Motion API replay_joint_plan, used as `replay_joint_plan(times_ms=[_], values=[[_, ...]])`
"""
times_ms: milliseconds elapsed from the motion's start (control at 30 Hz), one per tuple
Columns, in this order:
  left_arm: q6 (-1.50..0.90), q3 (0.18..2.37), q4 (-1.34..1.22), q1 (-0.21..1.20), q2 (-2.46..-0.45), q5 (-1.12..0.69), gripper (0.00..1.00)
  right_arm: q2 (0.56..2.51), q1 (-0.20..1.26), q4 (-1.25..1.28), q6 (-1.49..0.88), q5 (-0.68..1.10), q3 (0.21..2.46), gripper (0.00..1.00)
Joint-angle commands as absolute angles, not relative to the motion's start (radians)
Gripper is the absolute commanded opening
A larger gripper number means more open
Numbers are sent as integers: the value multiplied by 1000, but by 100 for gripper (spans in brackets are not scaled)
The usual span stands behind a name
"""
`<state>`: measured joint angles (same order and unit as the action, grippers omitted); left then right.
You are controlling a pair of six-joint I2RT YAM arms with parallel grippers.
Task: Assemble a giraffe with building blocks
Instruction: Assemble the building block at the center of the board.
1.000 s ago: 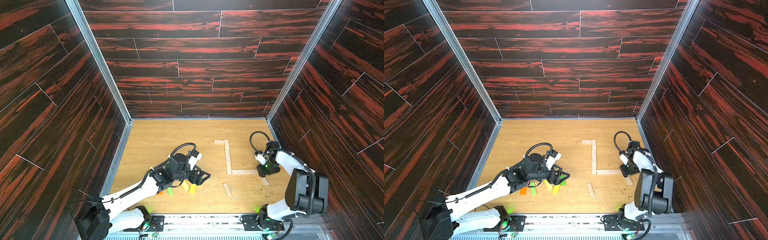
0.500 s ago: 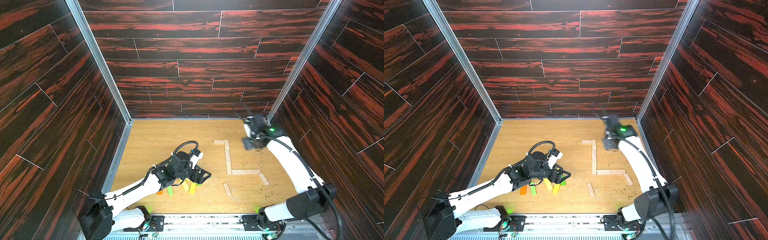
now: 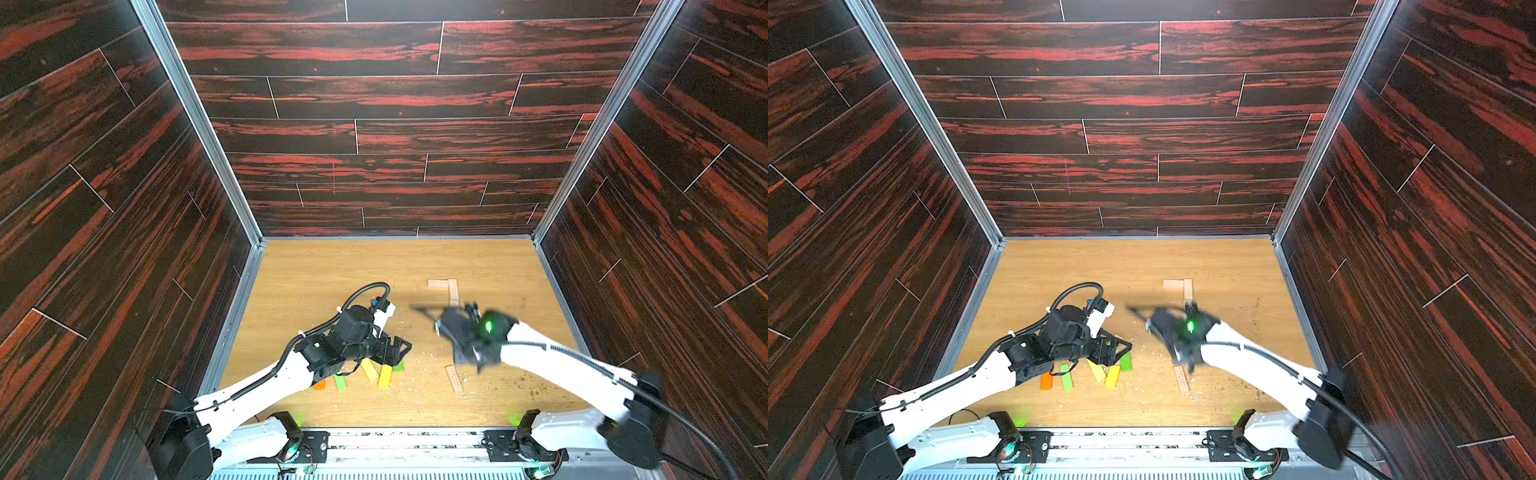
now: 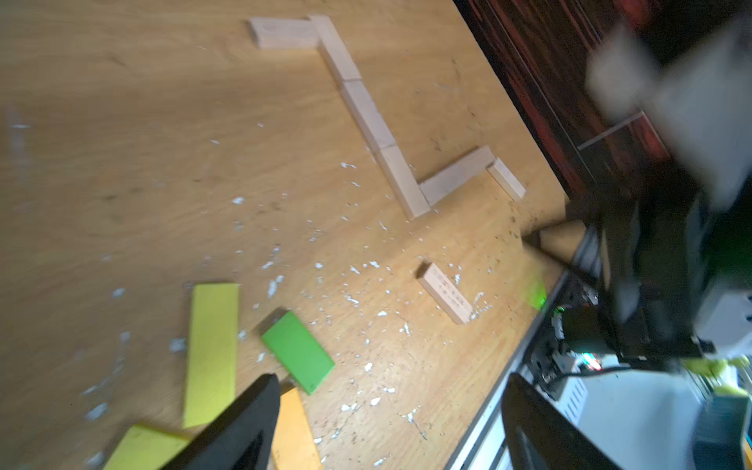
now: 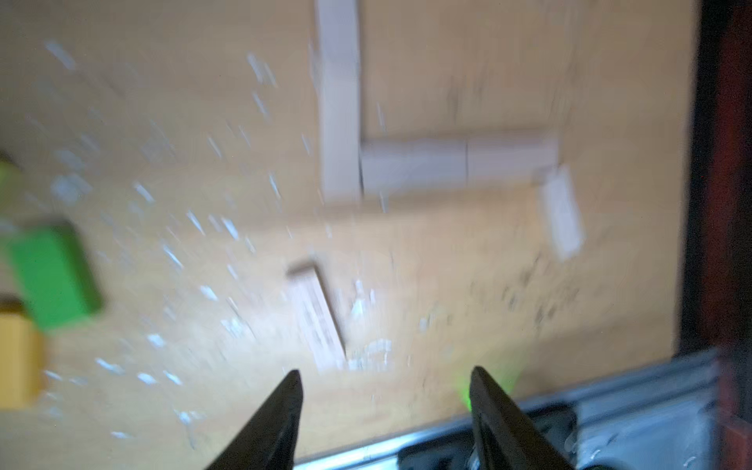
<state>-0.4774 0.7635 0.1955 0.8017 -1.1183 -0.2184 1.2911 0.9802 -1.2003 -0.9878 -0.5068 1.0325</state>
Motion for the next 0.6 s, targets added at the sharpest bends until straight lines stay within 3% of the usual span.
replay_joint_plan(times_ms=[0,267,567], values=[[-516,764,220,805,-1068,-155,88,1255,1046,-1123,-1192,-462,927,66],[-566,770,253,806,-1035,-108,88,1307,1101,-888,-1170,-389,781,70],[-588,779,279,809,-1017,-87,88,1403,1011,-751,-1086,-381,748,70]])
